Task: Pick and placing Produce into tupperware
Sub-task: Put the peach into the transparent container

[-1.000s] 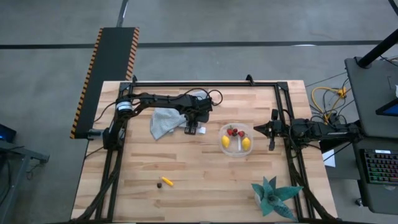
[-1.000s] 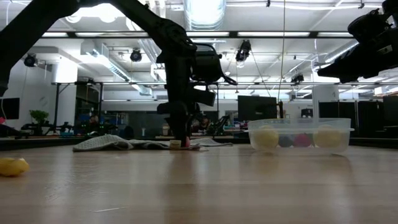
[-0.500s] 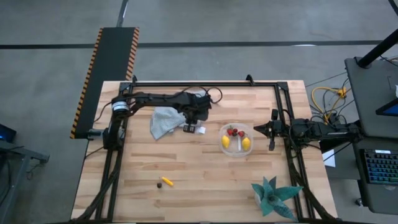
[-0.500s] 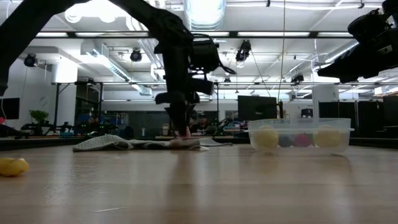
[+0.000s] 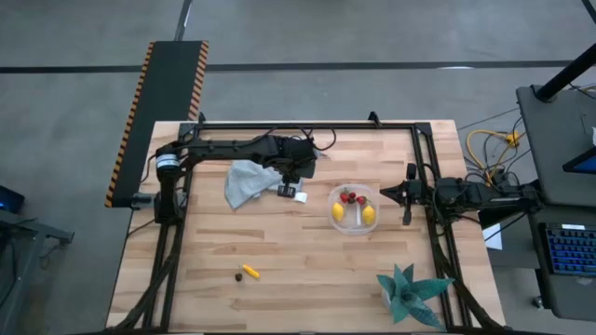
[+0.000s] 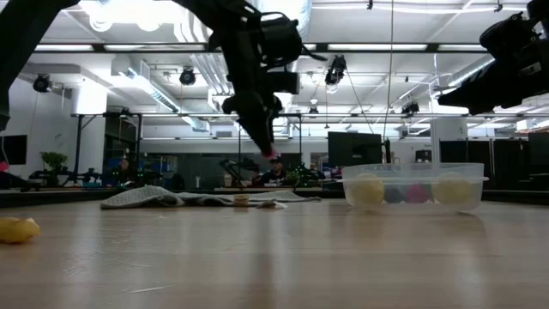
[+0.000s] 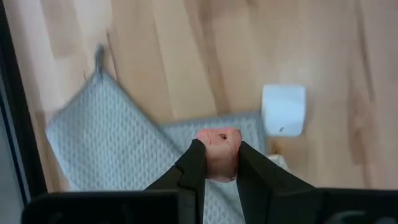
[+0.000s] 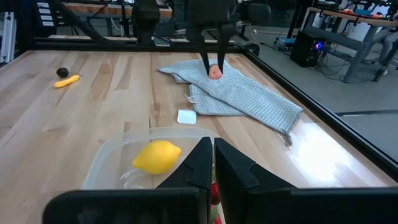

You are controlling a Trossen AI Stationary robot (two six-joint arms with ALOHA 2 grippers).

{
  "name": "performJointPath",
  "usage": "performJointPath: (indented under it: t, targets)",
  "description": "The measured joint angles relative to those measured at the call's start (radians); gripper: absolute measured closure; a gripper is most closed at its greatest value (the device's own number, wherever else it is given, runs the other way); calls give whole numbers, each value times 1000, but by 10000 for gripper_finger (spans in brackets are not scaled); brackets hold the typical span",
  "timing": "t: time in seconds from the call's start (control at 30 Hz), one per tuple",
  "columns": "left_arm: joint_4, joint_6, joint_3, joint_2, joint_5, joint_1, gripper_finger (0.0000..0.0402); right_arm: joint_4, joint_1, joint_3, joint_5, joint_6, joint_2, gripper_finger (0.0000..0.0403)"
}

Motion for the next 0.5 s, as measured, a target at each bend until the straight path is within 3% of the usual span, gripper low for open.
performJointPath:
  t: [0.5]
  targets:
    - [144,160,72,0,4,-124,359,0,0,0,1,0,0,394]
